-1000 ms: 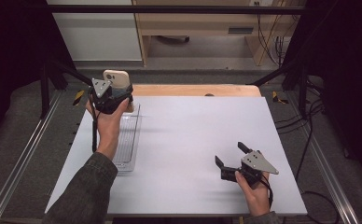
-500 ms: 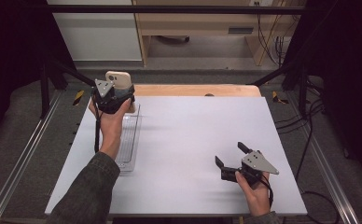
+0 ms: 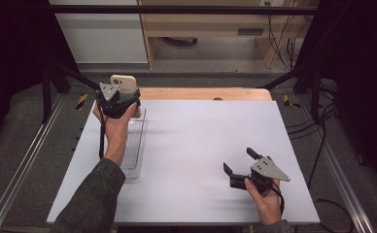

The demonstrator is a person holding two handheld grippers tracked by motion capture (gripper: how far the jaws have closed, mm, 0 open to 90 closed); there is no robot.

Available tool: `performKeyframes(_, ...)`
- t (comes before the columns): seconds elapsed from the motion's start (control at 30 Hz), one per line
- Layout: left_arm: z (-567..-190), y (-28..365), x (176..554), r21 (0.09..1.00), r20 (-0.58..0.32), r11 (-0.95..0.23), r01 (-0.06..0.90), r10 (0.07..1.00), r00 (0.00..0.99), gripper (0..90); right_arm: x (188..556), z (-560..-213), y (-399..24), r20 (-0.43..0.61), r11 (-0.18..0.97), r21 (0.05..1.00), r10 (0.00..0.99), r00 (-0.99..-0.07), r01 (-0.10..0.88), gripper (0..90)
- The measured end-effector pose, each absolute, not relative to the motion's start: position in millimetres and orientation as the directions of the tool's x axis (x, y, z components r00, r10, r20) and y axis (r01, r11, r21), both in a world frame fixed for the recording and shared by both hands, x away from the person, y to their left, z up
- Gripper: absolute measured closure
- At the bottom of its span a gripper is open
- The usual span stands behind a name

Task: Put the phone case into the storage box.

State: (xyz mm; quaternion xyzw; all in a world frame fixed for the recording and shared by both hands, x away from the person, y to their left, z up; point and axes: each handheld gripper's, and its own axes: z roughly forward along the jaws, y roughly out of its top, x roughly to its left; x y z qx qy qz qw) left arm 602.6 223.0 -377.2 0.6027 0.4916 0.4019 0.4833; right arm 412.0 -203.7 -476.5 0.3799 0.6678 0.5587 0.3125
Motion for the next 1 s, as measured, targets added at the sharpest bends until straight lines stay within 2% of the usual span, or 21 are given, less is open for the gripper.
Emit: performKeyframes(1.0, -382.4, 225.8, 607.0, 0.975, 0.001, -0.044, 0.217, 0.981, 0.193, 11.4, 399.9, -478.1, -213.9, -0.041, 0.137, 0.982, 0.828, -0.559, 0.131, 2.9)
